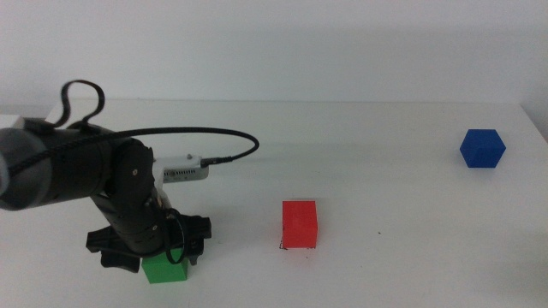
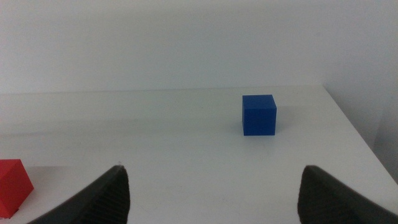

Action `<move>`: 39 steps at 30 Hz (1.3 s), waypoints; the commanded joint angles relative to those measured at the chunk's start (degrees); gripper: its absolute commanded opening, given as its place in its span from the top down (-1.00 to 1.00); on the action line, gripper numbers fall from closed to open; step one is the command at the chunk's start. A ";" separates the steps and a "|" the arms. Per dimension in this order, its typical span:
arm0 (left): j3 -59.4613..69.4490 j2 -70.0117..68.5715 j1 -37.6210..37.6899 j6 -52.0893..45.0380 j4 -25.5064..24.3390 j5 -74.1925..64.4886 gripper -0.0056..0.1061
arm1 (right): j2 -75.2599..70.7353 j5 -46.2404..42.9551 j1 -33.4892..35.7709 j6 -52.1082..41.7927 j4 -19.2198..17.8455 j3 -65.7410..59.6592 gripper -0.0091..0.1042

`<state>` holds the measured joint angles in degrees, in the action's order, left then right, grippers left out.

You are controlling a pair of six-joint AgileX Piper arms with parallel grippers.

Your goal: Stack red cubes first, then green, then blue cubes in a specific spot.

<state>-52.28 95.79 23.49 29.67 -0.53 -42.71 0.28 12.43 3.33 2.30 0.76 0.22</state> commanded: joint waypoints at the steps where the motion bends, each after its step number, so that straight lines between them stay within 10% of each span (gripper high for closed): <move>1: 0.13 1.14 -0.70 -1.41 0.97 1.33 -0.72 | -0.28 -0.47 -0.47 -0.59 -0.76 -0.22 -0.80; 13: -19.65 -1.51 10.53 6.42 -3.55 -12.46 0.77 | -0.28 -0.47 -0.47 -0.59 -0.76 -0.22 -0.80; 22: -43.28 13.71 18.82 7.79 -4.20 -21.07 0.79 | -0.28 -0.47 -0.47 -0.59 -0.76 -0.22 -0.80; 39: -45.00 20.13 18.80 7.88 -0.54 -18.96 0.79 | -0.28 -0.47 -0.47 -0.59 -0.76 -0.22 -0.80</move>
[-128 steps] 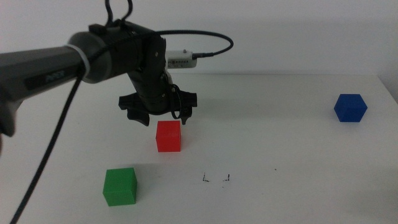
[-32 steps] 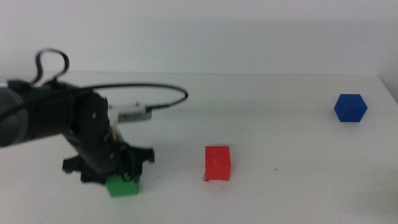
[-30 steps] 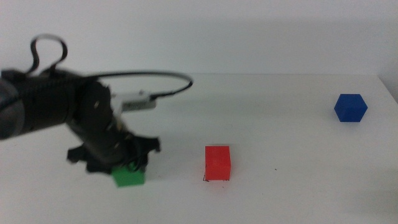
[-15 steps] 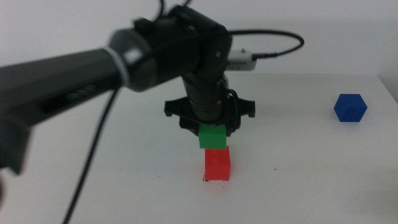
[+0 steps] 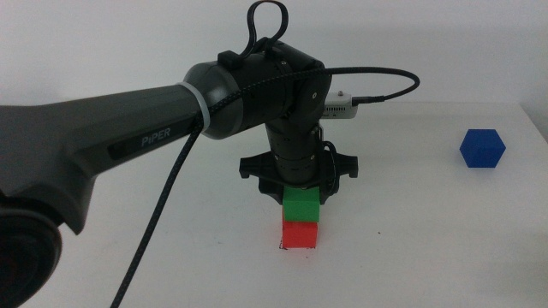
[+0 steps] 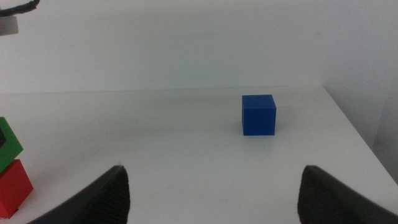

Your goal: Stack red cubes first, then green, then blue cubes in a specific spot.

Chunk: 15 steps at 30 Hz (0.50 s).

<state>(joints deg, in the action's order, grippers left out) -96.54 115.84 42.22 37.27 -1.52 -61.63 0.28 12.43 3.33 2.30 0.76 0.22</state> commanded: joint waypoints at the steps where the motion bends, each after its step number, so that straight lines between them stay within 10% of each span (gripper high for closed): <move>1: -0.73 0.31 0.07 0.29 0.42 -0.03 0.79 | -0.28 -0.47 -0.47 -0.59 -0.76 -0.22 -0.80; 15: -0.73 1.93 0.07 0.09 2.00 -1.39 0.71 | -0.28 -0.47 -0.47 -0.59 -0.76 -0.22 -0.80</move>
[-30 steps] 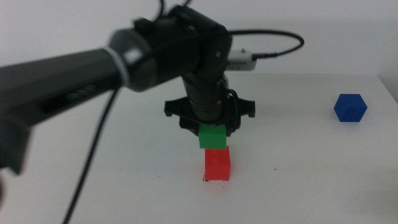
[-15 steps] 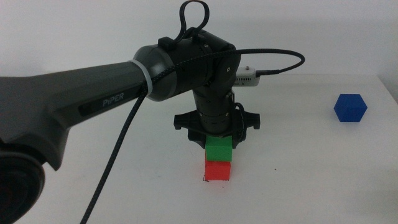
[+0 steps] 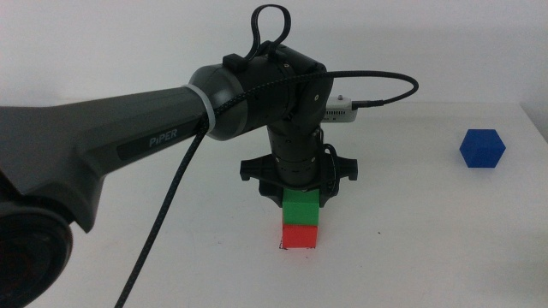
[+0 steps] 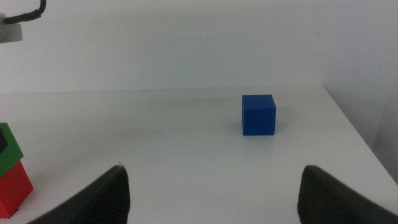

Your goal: Stack red cubes first, then green, then blue cubes in a specific spot.

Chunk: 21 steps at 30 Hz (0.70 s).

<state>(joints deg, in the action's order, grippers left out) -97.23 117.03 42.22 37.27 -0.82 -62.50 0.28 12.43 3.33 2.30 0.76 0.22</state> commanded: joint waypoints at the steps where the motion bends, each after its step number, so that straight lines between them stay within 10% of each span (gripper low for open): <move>1: -0.05 0.79 0.07 0.09 1.30 -0.54 0.59 | -0.28 -0.47 -0.47 -0.59 -0.76 -0.22 -0.80; 3: -0.05 0.84 0.07 0.26 1.30 -0.20 0.23 | -0.28 -0.47 -0.47 -0.59 -0.76 -0.22 -0.80; 4: -0.05 0.84 0.07 0.00 0.82 0.04 -0.40 | -0.28 -0.47 -0.47 -0.59 -0.76 -0.22 -0.80; 7: -0.09 -1.53 -0.43 -6.76 2.32 -0.40 -0.79 | -0.28 -0.47 -0.47 -0.59 -0.76 -0.22 -0.80; 21: 17.52 -54.73 -5.74 -33.14 5.01 -4.72 -0.78 | -0.28 -0.47 -0.47 -0.59 -0.76 -0.22 -0.80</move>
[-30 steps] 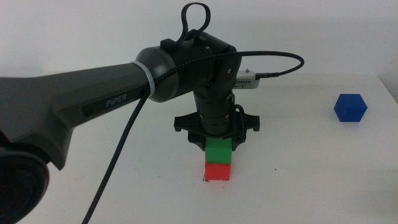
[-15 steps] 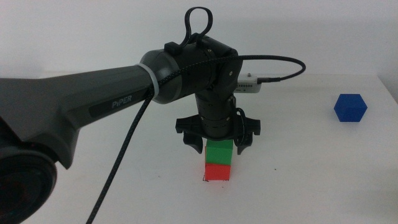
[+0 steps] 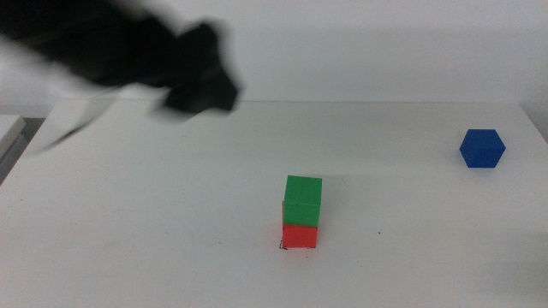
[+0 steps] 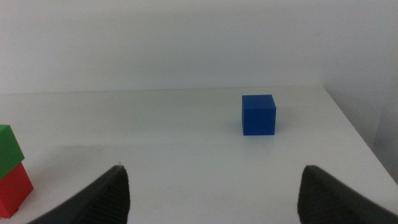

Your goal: Stack red cubes first, then green, then blue cubes in a specific spot.

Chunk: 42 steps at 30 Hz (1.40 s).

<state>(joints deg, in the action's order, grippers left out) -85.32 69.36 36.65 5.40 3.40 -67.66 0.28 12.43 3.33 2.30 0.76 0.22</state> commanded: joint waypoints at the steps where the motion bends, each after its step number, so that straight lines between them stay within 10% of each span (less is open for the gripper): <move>1: 9.50 -11.02 -0.18 -0.89 2.39 4.14 -0.78 | -0.28 -0.47 -0.47 -0.59 -0.76 -0.22 -0.80; 12: 17.26 -22.82 -0.18 -2.58 9.22 8.38 -0.78 | -0.28 -0.47 -0.47 -0.59 -0.76 -0.22 -0.80; 34: 17.26 -22.30 -0.18 -2.58 7.59 13.10 -0.78 | -0.28 -7.52 -0.58 0.99 -1.78 -0.22 -0.80; 42: 17.26 -22.30 -0.18 -2.58 7.13 13.33 -0.78 | 29.58 13.12 -0.55 9.61 -2.14 25.76 -0.80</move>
<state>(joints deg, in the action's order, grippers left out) -67.95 47.04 36.61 2.83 10.86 -55.12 22.83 19.39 3.21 11.16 -0.67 20.42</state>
